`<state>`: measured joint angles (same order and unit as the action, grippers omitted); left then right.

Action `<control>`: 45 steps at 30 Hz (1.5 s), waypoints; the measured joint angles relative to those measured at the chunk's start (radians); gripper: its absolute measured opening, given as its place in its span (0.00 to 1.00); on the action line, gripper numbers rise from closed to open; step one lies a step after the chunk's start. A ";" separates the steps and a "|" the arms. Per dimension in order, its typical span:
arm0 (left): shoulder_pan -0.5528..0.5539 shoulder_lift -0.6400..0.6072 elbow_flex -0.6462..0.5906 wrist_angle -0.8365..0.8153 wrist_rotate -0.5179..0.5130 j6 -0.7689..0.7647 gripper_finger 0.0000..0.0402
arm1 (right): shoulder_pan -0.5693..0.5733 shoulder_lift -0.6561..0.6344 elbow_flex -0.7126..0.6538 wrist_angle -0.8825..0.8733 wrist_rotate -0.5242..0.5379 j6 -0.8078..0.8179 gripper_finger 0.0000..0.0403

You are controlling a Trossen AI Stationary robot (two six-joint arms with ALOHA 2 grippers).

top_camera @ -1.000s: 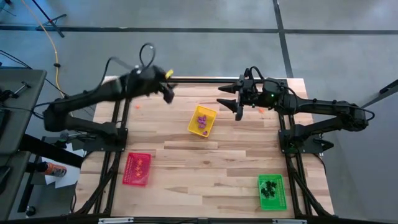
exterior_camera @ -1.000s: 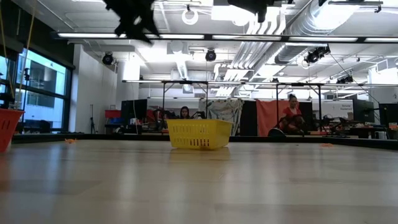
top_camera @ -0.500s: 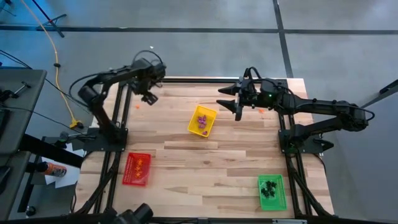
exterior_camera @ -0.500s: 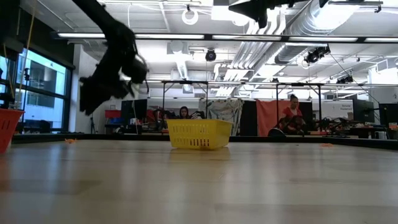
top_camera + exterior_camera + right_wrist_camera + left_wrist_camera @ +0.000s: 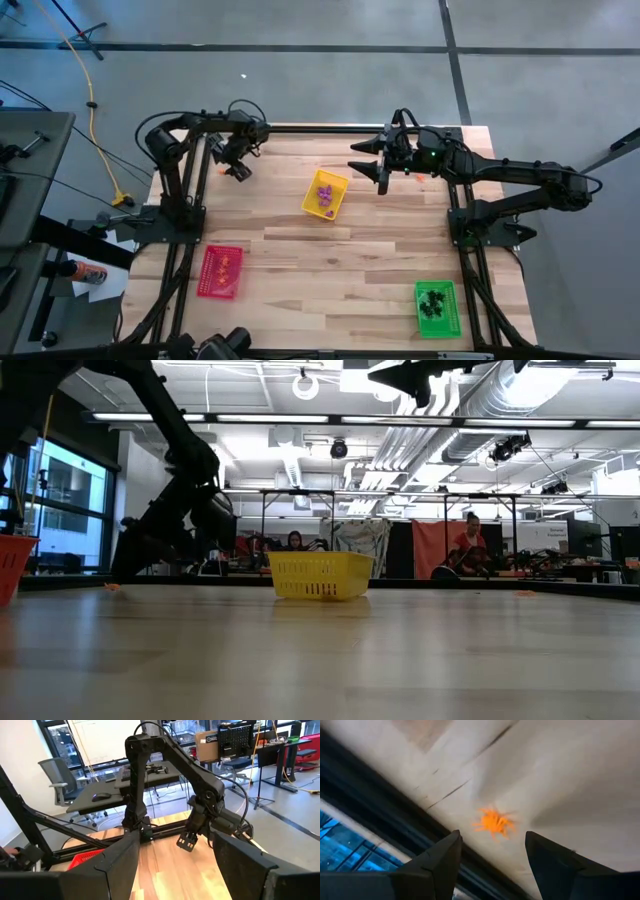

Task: Sort Halloween decoration
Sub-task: Put the left orange spider toy into the red bin

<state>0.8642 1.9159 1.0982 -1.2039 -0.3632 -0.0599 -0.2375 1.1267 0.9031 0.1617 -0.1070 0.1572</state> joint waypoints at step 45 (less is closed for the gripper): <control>-0.040 -0.410 -0.018 0.031 0.271 0.073 0.00 | 0.003 0.000 0.000 -0.011 0.036 0.071 0.62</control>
<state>0.8246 1.5063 1.0800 -1.1729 -0.0926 0.0126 -0.2348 1.1267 0.9035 0.1505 -0.0714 0.2279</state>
